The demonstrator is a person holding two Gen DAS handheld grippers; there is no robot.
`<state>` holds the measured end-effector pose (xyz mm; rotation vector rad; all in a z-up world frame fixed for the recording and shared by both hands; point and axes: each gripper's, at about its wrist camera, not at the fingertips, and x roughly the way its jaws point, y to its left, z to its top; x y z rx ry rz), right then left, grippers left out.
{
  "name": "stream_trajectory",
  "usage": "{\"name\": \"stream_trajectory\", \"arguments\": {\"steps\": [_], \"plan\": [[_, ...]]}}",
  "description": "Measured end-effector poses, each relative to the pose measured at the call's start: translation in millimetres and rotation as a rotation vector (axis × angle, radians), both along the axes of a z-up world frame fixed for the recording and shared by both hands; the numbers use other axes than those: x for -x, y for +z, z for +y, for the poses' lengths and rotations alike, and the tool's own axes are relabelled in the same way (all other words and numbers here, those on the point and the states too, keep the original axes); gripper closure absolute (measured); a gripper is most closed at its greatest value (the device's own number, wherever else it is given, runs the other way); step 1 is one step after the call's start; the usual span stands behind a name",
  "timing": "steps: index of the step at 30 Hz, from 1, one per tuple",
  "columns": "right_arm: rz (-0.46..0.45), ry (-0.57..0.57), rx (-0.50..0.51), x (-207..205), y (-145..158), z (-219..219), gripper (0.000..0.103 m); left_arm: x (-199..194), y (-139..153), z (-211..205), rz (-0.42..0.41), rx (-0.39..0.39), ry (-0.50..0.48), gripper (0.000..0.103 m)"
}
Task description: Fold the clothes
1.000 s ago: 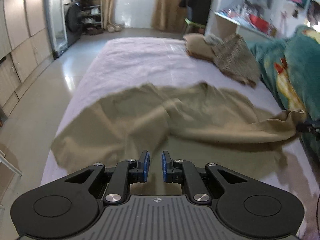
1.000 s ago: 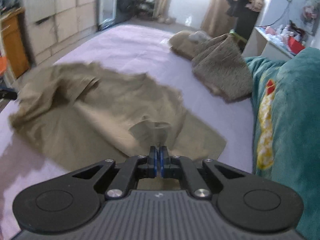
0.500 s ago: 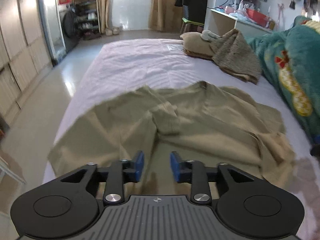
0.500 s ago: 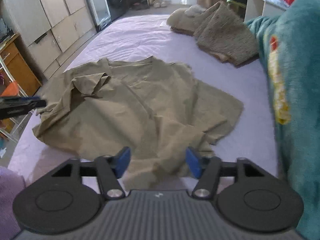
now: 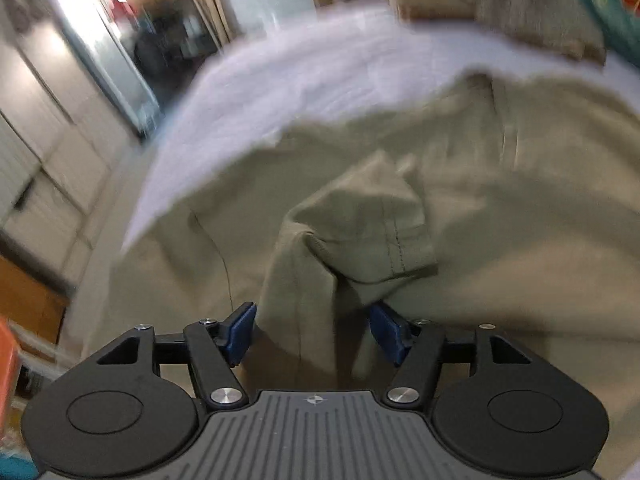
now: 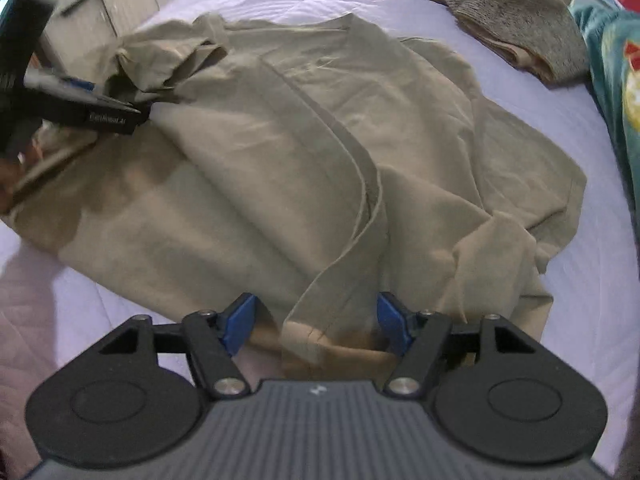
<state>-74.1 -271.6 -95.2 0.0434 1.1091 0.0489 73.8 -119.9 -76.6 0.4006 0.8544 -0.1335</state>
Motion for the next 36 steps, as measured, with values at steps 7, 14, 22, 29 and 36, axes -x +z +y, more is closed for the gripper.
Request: {"name": "stream_trajectory", "arguments": {"steps": [7,14,22,29,36], "plan": [[-0.025,-0.068,-0.087,18.1,10.6,-22.5,0.087,19.0,17.8,24.8,0.008,0.19,0.054,0.092],[-0.022,-0.007,-0.094,44.7,39.8,-22.1,0.095,79.7,58.7,61.6,-0.009,0.326,-0.002,0.094],[0.132,0.261,-0.118,124.4,102.5,-18.4,0.096,184.9,91.2,97.1,0.179,0.317,-0.179,0.094],[0.479,0.469,-0.052,182.2,56.9,15.8,0.09,279.9,71.8,110.9,0.442,0.152,-0.36,0.085],[0.293,0.333,-0.061,162.6,106.1,26.9,0.042,282.5,92.3,99.3,0.188,0.242,-0.194,0.044]]}}
